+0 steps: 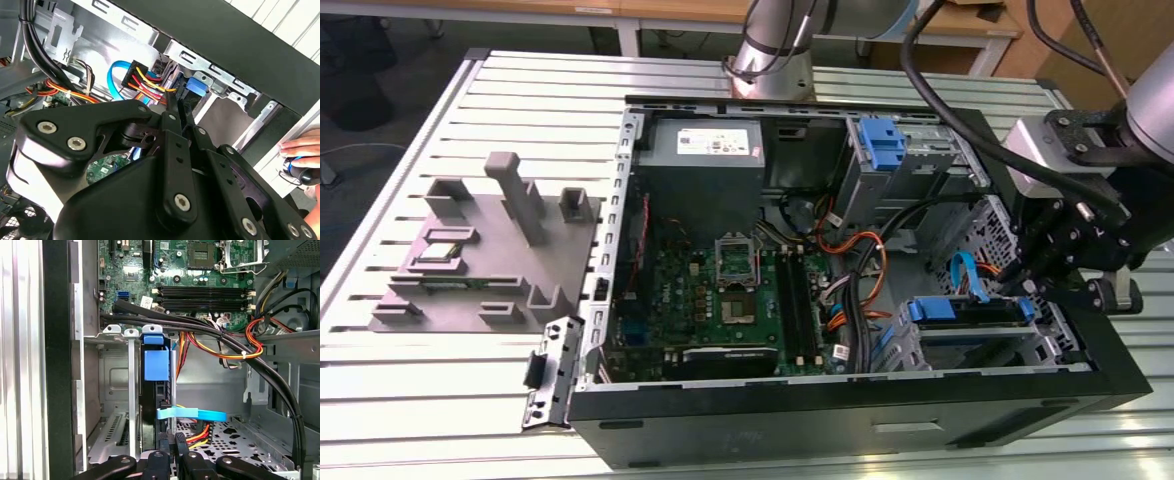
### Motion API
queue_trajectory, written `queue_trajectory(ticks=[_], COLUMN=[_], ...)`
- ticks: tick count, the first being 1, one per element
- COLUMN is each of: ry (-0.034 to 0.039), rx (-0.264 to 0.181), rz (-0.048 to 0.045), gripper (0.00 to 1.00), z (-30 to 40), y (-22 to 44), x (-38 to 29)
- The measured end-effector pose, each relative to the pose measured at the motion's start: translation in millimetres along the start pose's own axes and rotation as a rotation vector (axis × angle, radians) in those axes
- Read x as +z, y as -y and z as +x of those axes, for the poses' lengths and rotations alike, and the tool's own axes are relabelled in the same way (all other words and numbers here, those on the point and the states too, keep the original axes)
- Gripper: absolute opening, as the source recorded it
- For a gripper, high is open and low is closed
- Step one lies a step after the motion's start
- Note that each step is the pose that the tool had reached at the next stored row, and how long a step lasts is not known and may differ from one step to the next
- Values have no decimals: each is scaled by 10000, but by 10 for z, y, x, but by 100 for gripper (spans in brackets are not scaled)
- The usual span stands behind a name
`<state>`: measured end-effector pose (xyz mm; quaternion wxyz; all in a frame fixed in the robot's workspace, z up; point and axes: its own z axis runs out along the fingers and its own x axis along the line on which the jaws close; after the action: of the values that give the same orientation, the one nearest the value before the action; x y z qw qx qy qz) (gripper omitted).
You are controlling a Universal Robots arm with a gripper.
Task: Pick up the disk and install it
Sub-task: 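Insert the second disk wire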
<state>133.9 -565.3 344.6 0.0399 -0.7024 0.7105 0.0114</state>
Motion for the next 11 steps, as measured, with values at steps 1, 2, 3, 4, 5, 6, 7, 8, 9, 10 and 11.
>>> queue_trajectory(ticks=[1, 2, 3, 4, 5, 6, 7, 8, 9, 10, 11], ry=[0, 0, -4, -4, -3, -3, -3, -3, -3, -3, -3], rx=[0, -1, 0, 0, -1, 0, -1, -1, -1, -1, -1], rz=[0, 0, 0, 0, 0, 0, 0, 0, 0, 0, 0], gripper=[17, 17, 17, 17, 17, 17, 17, 17, 17, 17, 17], z=[0, 0, 3, 10, 19, 29, 38, 45, 49, 51, 51], y=[0, 0, 0, 0, 0, 0, 1, 0, -1, -2, -3], x=[0, 0, -1, -1, -2, -2, -3, -3, -3, -3, 1])
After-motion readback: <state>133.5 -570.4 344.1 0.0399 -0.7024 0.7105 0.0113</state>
